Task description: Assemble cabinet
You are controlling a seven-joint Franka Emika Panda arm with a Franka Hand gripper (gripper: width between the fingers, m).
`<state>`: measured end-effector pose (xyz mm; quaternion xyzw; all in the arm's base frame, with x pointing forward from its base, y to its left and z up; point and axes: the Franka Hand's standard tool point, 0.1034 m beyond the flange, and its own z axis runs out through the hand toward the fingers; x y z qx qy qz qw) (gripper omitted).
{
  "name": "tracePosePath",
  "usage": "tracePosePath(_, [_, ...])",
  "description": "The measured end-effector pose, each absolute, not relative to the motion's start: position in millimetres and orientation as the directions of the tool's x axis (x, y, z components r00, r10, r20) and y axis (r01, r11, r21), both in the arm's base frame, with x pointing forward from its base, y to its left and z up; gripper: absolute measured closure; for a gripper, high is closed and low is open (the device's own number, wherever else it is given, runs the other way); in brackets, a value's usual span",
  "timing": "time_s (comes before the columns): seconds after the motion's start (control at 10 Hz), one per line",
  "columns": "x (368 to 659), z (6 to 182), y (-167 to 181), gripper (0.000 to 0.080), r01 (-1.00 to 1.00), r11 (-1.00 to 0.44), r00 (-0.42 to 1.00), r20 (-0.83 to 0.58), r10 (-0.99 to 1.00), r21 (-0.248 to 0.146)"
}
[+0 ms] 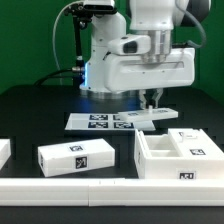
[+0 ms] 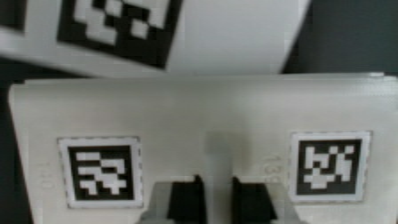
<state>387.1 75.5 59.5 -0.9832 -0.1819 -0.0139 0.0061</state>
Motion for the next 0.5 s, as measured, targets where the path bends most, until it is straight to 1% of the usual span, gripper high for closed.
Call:
tracePosePath(0.1, [385.0, 61.3, 75.4, 0.0738, 0.388, -0.922, 0.921, 0.043, 0.388, 0.006])
tracePosePath(0.3, [384.9, 59.6, 71.4, 0.0738, 0.509, -0.86, 0.86, 0.033, 0.51, 0.016])
tracePosePath(0.4, [389.3, 59.7, 68.6, 0.0738, 0.628, -0.778, 0.777, 0.03, 0.629, 0.027])
tracePosePath(0.5, [404.0, 60.2, 62.2, 0.0738, 0.759, -0.649, 0.648, 0.031, 0.761, 0.044])
